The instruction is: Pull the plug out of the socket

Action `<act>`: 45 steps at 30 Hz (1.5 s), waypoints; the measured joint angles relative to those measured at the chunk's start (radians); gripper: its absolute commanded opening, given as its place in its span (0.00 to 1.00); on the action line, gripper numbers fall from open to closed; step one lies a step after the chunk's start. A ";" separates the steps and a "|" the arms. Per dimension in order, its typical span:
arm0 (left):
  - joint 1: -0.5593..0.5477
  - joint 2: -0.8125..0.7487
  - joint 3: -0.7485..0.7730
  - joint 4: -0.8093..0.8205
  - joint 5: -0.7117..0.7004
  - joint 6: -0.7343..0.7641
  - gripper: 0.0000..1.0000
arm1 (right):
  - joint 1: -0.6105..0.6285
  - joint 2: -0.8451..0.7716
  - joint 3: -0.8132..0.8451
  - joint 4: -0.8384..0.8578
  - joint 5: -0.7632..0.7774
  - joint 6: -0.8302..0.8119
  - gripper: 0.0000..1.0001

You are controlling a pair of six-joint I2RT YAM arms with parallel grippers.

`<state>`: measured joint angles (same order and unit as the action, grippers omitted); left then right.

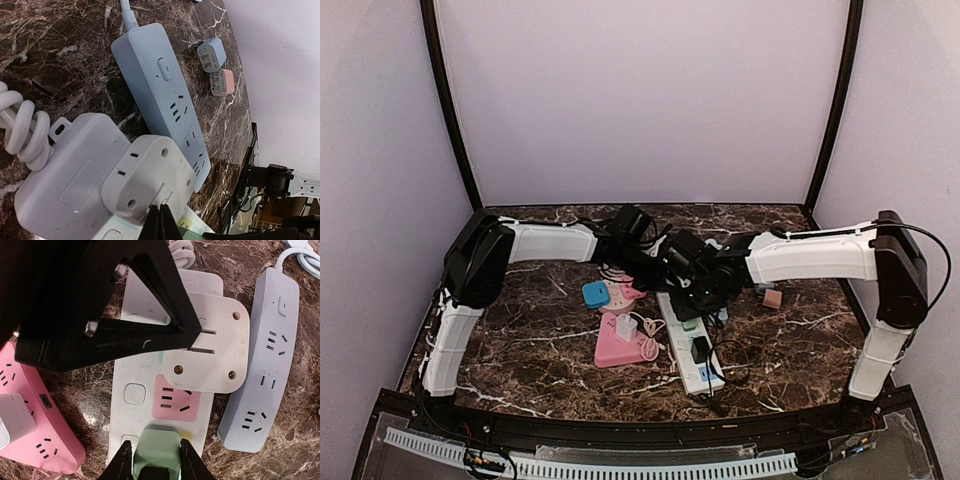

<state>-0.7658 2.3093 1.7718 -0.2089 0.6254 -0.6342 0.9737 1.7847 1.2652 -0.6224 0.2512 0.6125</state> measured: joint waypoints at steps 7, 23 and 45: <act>0.000 0.000 -0.016 0.021 0.000 0.002 0.00 | 0.006 0.007 0.010 -0.014 0.012 0.006 0.41; 0.000 0.000 -0.021 0.029 -0.006 0.002 0.00 | 0.008 0.018 0.005 -0.017 0.011 0.042 0.33; -0.003 0.000 -0.031 0.043 -0.035 0.011 0.00 | 0.019 0.043 0.057 -0.089 0.046 0.074 0.05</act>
<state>-0.7685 2.3096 1.7405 -0.1658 0.5900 -0.6231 0.9928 1.8282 1.3220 -0.7116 0.2970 0.6861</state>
